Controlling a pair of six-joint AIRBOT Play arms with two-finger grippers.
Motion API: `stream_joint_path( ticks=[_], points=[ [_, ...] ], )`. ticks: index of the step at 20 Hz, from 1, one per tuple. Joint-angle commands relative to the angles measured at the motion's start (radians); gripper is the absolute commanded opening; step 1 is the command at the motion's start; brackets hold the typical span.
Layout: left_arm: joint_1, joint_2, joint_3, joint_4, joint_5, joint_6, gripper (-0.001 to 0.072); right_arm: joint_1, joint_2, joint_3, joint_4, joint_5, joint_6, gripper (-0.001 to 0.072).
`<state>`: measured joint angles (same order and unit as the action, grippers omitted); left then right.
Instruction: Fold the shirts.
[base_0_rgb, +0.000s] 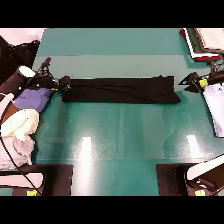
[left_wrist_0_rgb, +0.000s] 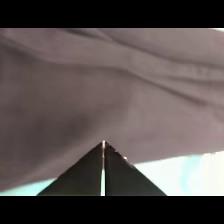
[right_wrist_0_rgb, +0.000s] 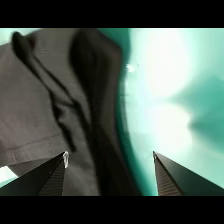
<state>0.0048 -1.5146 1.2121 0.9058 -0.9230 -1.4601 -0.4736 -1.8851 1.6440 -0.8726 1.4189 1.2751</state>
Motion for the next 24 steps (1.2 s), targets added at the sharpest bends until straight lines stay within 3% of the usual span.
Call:
stream_joint_path(
  ticks=[1, 2, 9, 11, 14, 19, 24],
  points=[
    [-0.076, -0.001, 0.001, -0.004, -0.007, 0.002, 0.0026, -0.005, -0.063, -0.027, 0.109, 0.011, -0.035, 0.061],
    [-0.106, -0.001, 0.002, -0.004, 0.006, 0.002, 0.0026, 0.007, -0.079, -0.027, 0.121, 0.011, -0.037, 0.0577],
    [-0.245, -0.001, 0.003, 0.0, 0.051, 0.002, 0.0026, 0.133, -0.133, -0.027, 0.122, 0.0, -0.048, 0.0549],
    [-0.266, -0.001, 0.003, 0.003, 0.05, 0.002, 0.0026, 0.159, -0.133, -0.02, 0.122, -0.016, -0.058, 0.0392],
    [-0.282, -0.001, 0.004, 0.006, 0.063, 0.002, 0.0026, 0.172, -0.133, 0.033, 0.122, 0.007, -0.088, 0.0022],
    [-0.305, -0.028, 0.128, 0.012, 0.103, 0.001, 0.0025, 0.195, -0.08, 0.22, 0.161, 0.101, -0.065, 0.002],
    [-0.363, -0.234, 0.423, 0.033, 0.074, -0.011, 0.0024, 0.277, -0.005, 0.42, 0.278, 0.104, 0.026, 0.0019]
  ],
)
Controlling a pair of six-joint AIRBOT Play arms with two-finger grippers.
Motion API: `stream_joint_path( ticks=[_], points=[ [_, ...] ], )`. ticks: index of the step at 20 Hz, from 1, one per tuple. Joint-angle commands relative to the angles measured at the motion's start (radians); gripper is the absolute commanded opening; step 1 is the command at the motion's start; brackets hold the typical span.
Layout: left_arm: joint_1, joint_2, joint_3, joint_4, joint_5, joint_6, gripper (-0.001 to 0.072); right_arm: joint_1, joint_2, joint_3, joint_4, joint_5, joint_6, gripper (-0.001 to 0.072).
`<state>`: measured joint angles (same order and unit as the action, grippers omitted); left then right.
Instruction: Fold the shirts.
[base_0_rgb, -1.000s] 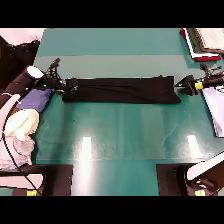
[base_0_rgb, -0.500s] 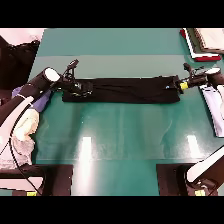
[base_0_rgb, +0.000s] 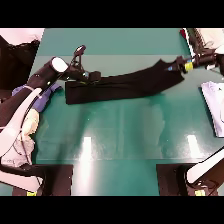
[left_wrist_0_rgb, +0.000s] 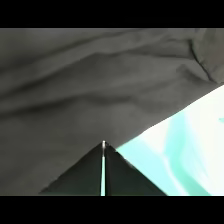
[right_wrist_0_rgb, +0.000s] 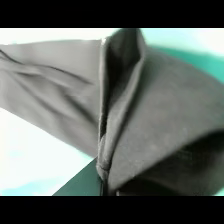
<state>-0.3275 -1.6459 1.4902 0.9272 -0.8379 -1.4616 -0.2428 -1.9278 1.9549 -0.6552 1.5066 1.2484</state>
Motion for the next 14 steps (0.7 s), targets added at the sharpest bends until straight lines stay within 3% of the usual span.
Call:
stream_joint_path(
  ticks=[1, 7, 14],
  points=[
    [-0.045, -0.153, 0.192, 0.012, -0.014, -0.026, 0.0025, 0.071, 0.052, 0.129, 0.062, 0.012, 0.061, 0.0019],
    [-0.117, -0.414, 0.406, 0.002, -0.013, -0.085, 0.0025, 0.245, 0.131, 0.064, 0.059, -0.038, 0.063, 0.0019],
    [-0.121, -0.475, 0.434, 0.001, 0.022, -0.113, 0.0025, 0.418, 0.117, 0.106, 0.053, -0.08, 0.06, 0.0019]
  ],
)
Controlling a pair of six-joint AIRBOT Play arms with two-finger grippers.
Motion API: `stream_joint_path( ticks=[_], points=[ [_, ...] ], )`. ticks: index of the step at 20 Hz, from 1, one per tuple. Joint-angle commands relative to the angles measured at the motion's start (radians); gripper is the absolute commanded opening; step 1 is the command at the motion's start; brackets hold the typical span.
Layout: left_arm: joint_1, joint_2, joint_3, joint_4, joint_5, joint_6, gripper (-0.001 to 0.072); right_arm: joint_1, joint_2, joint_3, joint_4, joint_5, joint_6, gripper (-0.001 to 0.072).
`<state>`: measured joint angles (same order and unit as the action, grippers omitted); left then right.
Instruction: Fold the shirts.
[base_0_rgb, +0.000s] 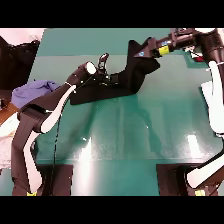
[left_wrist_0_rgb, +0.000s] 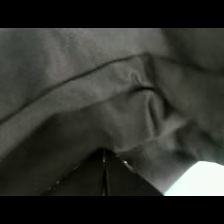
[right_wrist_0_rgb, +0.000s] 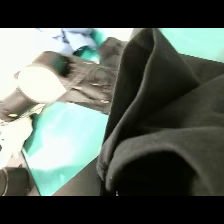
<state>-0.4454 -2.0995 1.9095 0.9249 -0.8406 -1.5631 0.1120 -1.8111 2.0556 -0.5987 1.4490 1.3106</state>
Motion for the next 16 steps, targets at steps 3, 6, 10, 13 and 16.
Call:
stream_joint_path(
  ticks=[3, 6, 10, 13, 16],
  points=[
    [0.002, -0.021, 0.024, 0.003, 0.035, -0.009, 0.0025, 0.102, 0.001, 0.005, -0.004, -0.053, -0.014, 0.0019],
    [0.029, -0.014, 0.097, 0.011, -0.048, -0.008, 0.0026, 0.117, 0.001, 0.005, -0.004, -0.088, -0.021, 0.0019],
    [0.108, 0.087, 0.139, 0.113, -0.145, -0.008, 0.0026, 0.121, 0.0, 0.003, -0.004, -0.119, -0.021, 0.0019],
    [0.193, 0.198, 0.139, 0.229, -0.241, -0.008, 0.0026, 0.134, 0.001, -0.029, 0.0, -0.151, -0.042, 0.0019],
    [0.279, 0.307, 0.139, 0.292, -0.347, 0.003, 0.0026, 0.175, -0.006, -0.053, 0.0, -0.198, -0.081, 0.0019]
  ],
)
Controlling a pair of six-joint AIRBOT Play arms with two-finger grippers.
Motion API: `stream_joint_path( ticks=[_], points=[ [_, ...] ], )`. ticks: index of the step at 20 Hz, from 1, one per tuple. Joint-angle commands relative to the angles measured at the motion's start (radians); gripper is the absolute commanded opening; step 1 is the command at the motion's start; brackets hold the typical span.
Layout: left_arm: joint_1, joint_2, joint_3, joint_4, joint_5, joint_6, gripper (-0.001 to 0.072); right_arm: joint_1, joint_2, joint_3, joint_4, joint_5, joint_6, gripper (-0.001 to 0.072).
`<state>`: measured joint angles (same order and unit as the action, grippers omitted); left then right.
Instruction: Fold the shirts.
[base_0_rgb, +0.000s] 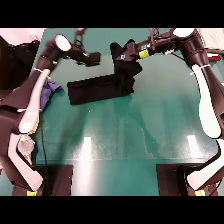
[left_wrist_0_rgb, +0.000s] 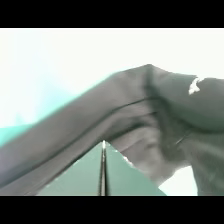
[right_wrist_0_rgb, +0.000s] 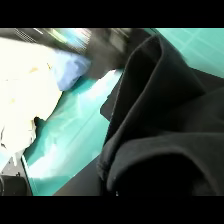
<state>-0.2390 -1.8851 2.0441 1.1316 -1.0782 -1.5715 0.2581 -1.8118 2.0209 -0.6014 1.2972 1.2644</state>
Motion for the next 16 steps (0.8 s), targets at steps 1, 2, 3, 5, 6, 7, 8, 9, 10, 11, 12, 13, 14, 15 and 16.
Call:
stream_joint_path(
  ticks=[1, 2, 3, 5, 6, 7, 8, 9, 10, 11, 12, 13, 14, 15, 16],
  points=[
    [0.095, 0.128, 0.005, 0.103, -0.144, 0.023, 0.0026, 0.045, -0.015, -0.008, 0.002, -0.055, -0.036, 0.0019],
    [0.113, 0.155, 0.005, 0.121, -0.171, 0.035, 0.0026, 0.063, -0.035, 0.014, -0.001, -0.058, -0.036, 0.0019],
    [0.126, 0.181, 0.005, 0.146, -0.198, 0.034, 0.0026, 0.079, -0.054, 0.031, -0.001, -0.066, -0.036, 0.0019],
    [0.145, 0.224, 0.005, 0.197, -0.244, 0.035, 0.0026, 0.113, -0.088, 0.036, 0.0, -0.103, -0.036, 0.002],
    [0.147, 0.238, 0.006, 0.216, -0.264, 0.035, 0.0026, 0.133, -0.109, 0.036, 0.0, -0.117, -0.036, 0.002],
    [0.15, 0.252, 0.006, 0.233, -0.278, 0.039, 0.0026, 0.153, -0.131, 0.036, 0.0, -0.137, -0.039, 0.0021],
    [0.15, 0.262, 0.006, 0.236, -0.286, 0.046, 0.0027, 0.175, -0.153, 0.036, 0.001, -0.173, -0.061, 0.0022],
    [0.15, 0.27, 0.006, 0.238, -0.286, 0.046, 0.0026, 0.202, -0.177, 0.036, 0.001, -0.227, -0.078, 0.0023],
    [0.15, 0.275, 0.006, 0.237, -0.286, 0.045, 0.0026, 0.232, -0.199, 0.036, 0.012, -0.283, -0.084, 0.0054],
    [0.15, 0.279, 0.006, 0.233, -0.287, 0.045, 0.0026, 0.267, -0.219, 0.036, 0.035, -0.344, -0.109, 0.0213],
    [0.15, 0.28, 0.006, 0.23, -0.29, 0.042, 0.0026, 0.306, -0.241, 0.036, 0.067, -0.4, -0.149, 0.0347],
    [0.15, 0.282, 0.006, 0.229, -0.296, 0.042, 0.0026, 0.339, -0.257, 0.036, 0.113, -0.443, -0.182, 0.0383],
    [0.15, 0.282, 0.006, 0.228, -0.303, 0.042, 0.0027, 0.37, -0.267, 0.036, 0.166, -0.466, -0.237, 0.0439],
    [0.15, 0.282, 0.006, 0.228, -0.308, 0.042, 0.0026, 0.391, -0.269, 0.036, 0.172, -0.469, -0.268, 0.046],
    [0.15, 0.282, 0.006, 0.228, -0.313, 0.042, 0.0026, 0.397, -0.265, 0.036, 0.161, -0.454, -0.283, 0.0459]
  ],
)
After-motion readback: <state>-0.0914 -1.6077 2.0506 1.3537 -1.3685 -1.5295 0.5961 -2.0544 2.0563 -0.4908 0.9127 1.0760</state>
